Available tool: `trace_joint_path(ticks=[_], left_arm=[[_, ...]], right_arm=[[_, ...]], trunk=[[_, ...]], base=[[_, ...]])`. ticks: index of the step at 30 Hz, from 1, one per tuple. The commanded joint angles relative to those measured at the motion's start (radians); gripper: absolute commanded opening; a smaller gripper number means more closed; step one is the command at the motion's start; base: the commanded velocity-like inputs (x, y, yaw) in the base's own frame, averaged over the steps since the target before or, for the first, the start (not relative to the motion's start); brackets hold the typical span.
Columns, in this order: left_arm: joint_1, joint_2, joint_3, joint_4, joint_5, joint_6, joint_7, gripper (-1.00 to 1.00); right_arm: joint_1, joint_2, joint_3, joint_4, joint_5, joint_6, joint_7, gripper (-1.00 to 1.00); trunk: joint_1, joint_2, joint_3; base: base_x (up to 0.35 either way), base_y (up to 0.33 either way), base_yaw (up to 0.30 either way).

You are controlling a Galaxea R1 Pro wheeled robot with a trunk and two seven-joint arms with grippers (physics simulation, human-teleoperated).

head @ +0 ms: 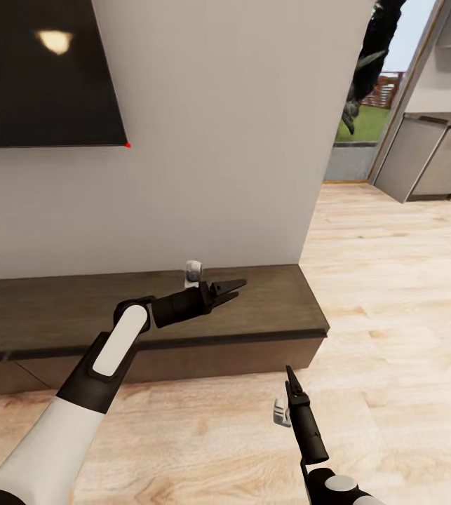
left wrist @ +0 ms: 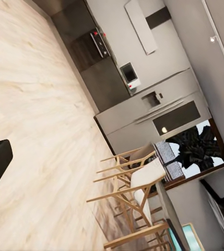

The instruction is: Place each of the two pumpkins and all three candles from the living room inside a cabinet in the living room (use any cabinet), then make sure every cabinet is closed, and position the cauldron so it is next to a table in the living room.

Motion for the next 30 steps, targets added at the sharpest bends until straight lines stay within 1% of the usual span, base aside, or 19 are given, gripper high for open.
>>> trace_joint_path(ticks=[1, 14, 30], left_arm=[[0.0, 0.0, 0.0, 0.0, 0.0, 0.0, 0.0, 1.0], [0.001, -0.001, 0.0, 0.001, 0.0, -0.001, 0.0, 1.0], [0.0, 0.001, 0.001, -0.001, 0.001, 0.002, -0.001, 1.0]], right_arm=[[0.0, 0.0, 0.0, 0.0, 0.0, 0.0, 0.0, 1.0], [-0.003, -0.001, -0.002, 0.0, 0.0, 0.001, 0.003, 1.0], [-0.003, 0.008, 0.005, 0.004, 0.004, 0.0, -0.003, 1.0]], trunk=[[0.004, -0.007, -0.003], [0.054, -0.098, -0.044], [0.115, -0.21, -0.094]], base=[[0.0, 0.0, 0.0], [0.0, 0.0, 0.0], [0.0, 0.0, 0.0]])
